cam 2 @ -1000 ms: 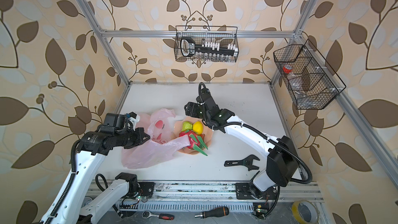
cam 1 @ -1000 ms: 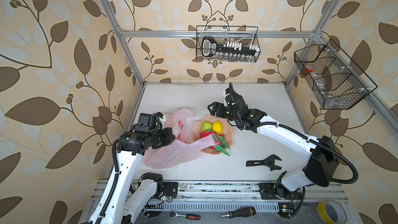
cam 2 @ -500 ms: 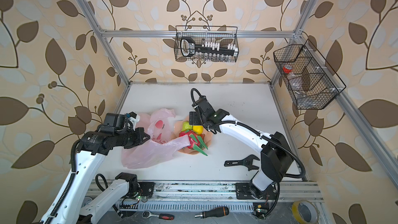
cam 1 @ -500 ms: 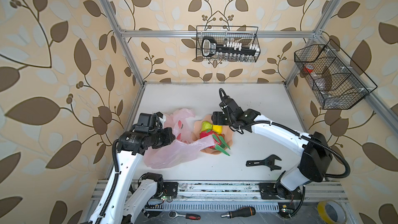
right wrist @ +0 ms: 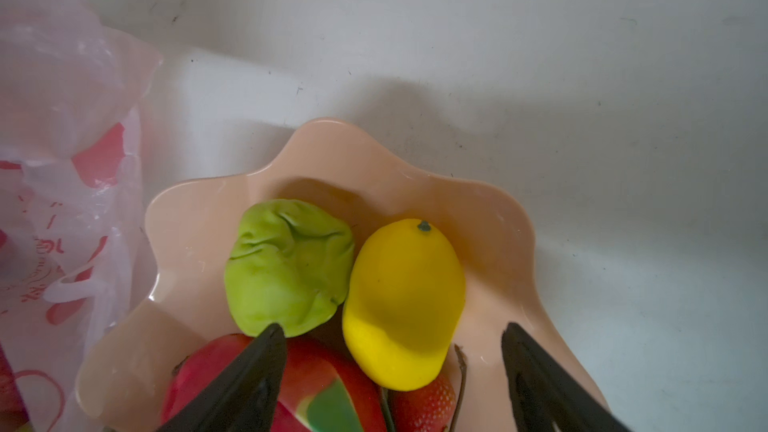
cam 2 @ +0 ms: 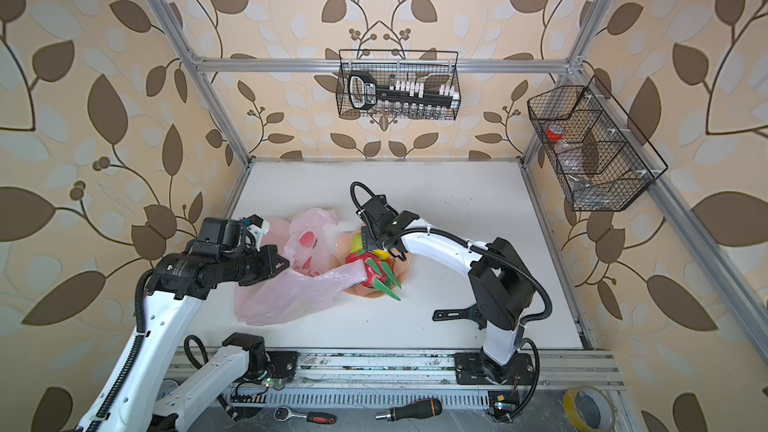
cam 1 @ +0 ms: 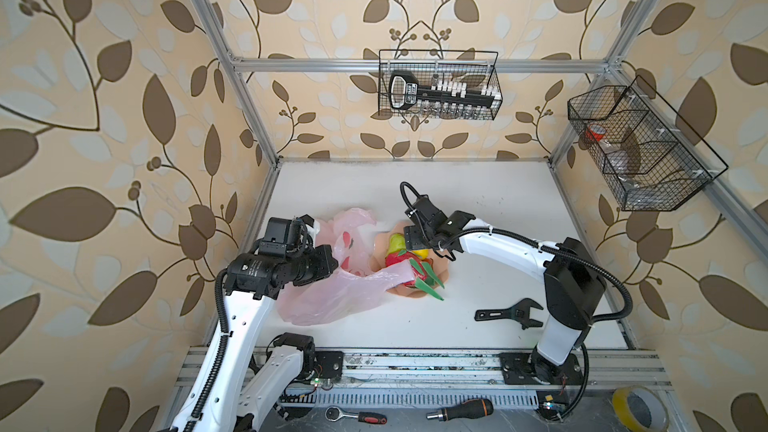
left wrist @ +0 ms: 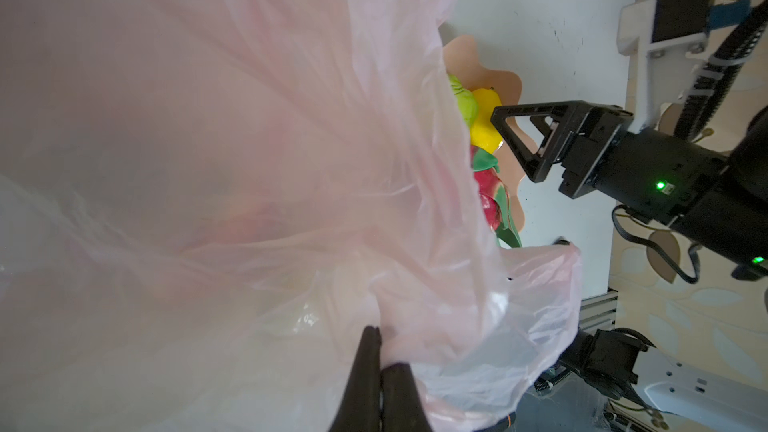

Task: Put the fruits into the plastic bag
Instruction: 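Lower the right gripper onto the yellow lemon on the plate, then close the right gripper on the yellow lemon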

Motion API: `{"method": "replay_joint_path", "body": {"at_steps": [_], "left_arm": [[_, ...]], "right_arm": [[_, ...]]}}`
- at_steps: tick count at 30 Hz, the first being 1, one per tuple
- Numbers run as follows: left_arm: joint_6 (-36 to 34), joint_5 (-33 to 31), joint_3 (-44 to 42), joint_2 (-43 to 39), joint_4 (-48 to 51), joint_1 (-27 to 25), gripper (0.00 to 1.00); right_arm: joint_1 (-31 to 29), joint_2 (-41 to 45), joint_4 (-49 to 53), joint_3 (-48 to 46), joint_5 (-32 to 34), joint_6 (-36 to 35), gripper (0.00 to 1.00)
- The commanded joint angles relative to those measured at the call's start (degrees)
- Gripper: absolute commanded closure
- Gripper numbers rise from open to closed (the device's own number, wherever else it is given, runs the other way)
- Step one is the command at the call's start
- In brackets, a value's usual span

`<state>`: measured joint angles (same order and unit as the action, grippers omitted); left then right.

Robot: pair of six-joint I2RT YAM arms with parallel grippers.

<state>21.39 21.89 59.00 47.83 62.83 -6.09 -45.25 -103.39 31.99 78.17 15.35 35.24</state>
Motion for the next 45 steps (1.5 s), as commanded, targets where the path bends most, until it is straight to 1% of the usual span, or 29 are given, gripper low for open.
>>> {"method": "replay_joint_path", "body": {"at_steps": [1,11,25,32,37,43,45], "left_arm": [[-0.91,0.34,2.34,-0.25,1.16,-0.6,1.0],[-0.76,0.79,2.78,-0.19,1.2,-0.68,1.0],[-0.38,0.81,2.87,-0.58,1.42,-0.77,1.0],[-0.41,0.62,2.87,-0.68,1.51,-0.77,1.0],[-0.39,0.61,2.89,-0.74,1.42,-0.77,1.0],[-0.3,0.92,2.7,-0.86,1.24,-0.74,1.0],[-0.43,0.81,2.74,-0.81,1.33,-0.74,1.0]], "right_arm": [[-0.2,-1.86,1.43,2.23,2.88,-0.71,0.19],[0.17,-5.58,1.97,3.57,4.18,0.52,0.24],[0.24,-9.54,1.76,5.23,3.45,1.7,0.31],[-0.27,-9.74,2.06,4.11,3.89,2.23,0.34],[-0.5,-9.72,2.38,3.83,4.32,2.55,0.38],[-0.8,-9.78,2.38,3.39,4.22,2.89,0.41],[-0.81,-9.63,2.38,3.3,4.14,2.93,0.44]]}}
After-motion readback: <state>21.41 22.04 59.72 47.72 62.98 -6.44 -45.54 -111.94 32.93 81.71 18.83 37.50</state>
